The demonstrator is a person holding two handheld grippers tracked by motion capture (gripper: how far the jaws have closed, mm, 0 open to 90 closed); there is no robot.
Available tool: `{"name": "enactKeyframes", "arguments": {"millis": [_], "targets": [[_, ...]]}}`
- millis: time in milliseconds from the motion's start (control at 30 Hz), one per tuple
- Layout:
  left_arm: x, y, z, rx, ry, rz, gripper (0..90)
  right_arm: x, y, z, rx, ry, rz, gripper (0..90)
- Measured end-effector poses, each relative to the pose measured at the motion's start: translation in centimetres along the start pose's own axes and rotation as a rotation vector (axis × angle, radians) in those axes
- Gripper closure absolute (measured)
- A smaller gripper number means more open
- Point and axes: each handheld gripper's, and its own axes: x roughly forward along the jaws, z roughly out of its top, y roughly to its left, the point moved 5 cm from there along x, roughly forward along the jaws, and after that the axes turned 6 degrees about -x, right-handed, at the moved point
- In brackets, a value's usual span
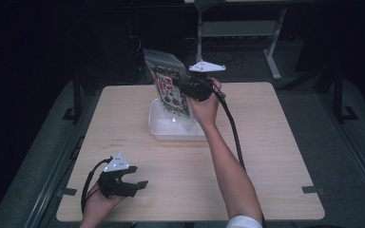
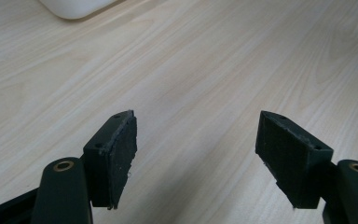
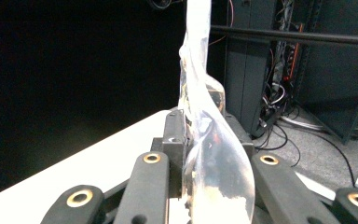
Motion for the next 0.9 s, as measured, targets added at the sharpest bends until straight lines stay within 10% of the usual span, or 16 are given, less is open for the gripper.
{"name": "enactKeyframes", "arguments": {"millis": [467,900], "targets": [[-0.1,0.1,0.0,-0.006,0.000,0.000,28.3,0.6,-0.6,-3.5,0.044,-0.008,0.008,72.3],[-0.2,0.2,-0.1,-0.015,0.001,-0.002,28.2,-0.8,0.1,-3.9,-0.040,0.143,0.110,73.1]]}}
